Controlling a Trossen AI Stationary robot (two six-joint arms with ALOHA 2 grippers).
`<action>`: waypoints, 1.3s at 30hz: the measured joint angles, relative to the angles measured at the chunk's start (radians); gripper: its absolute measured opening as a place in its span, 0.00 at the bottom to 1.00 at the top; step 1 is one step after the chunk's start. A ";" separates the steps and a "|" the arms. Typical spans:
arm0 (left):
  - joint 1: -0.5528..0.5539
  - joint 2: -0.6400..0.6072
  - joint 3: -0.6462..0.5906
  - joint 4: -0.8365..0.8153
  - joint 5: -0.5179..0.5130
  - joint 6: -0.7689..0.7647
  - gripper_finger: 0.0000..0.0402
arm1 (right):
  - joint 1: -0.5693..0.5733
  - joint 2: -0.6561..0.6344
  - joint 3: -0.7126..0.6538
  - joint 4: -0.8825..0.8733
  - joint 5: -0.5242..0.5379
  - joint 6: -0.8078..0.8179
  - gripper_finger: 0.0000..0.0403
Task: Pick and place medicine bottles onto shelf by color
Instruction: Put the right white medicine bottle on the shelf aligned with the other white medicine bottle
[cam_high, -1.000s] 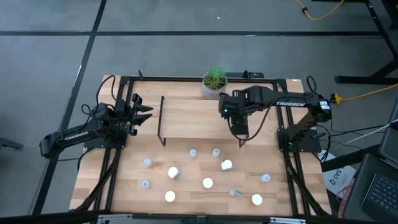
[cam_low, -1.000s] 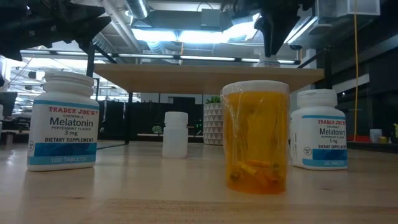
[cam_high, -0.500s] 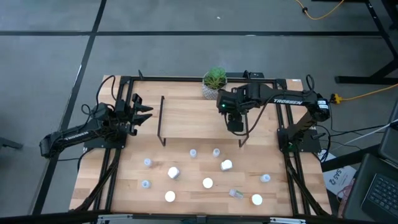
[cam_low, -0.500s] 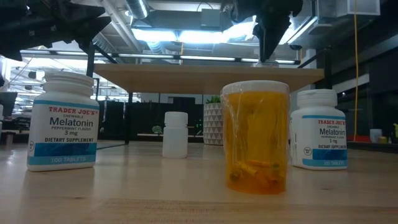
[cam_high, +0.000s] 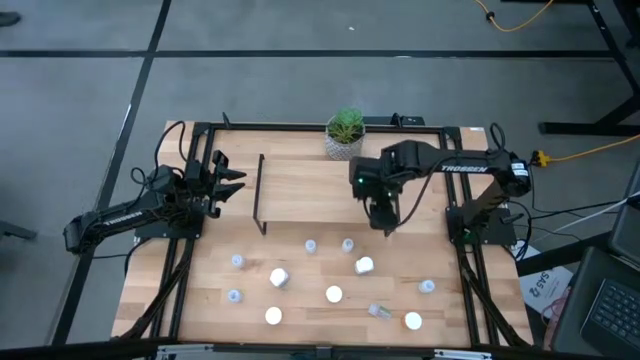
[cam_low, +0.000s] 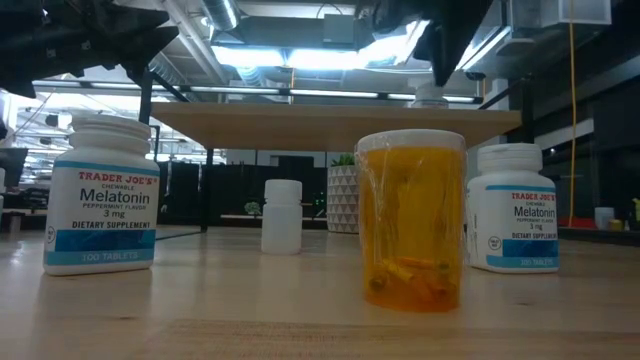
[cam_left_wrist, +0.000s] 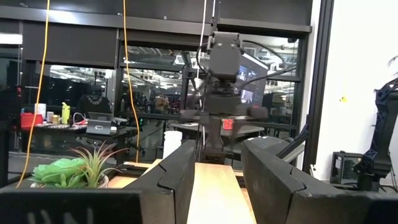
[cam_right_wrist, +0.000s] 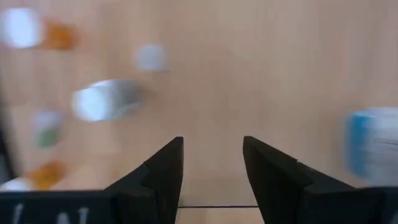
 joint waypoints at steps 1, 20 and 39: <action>0.000 0.000 0.000 0.000 0.000 0.000 0.31 | 0.012 0.000 0.000 0.000 -0.025 0.000 0.42; 0.000 0.000 0.000 -0.006 0.108 -0.077 0.31 | 0.260 -0.013 0.002 -0.101 -0.066 0.448 0.42; -0.086 0.000 0.000 -0.064 0.240 -0.135 0.31 | 0.535 -0.013 0.002 0.268 0.262 0.604 0.44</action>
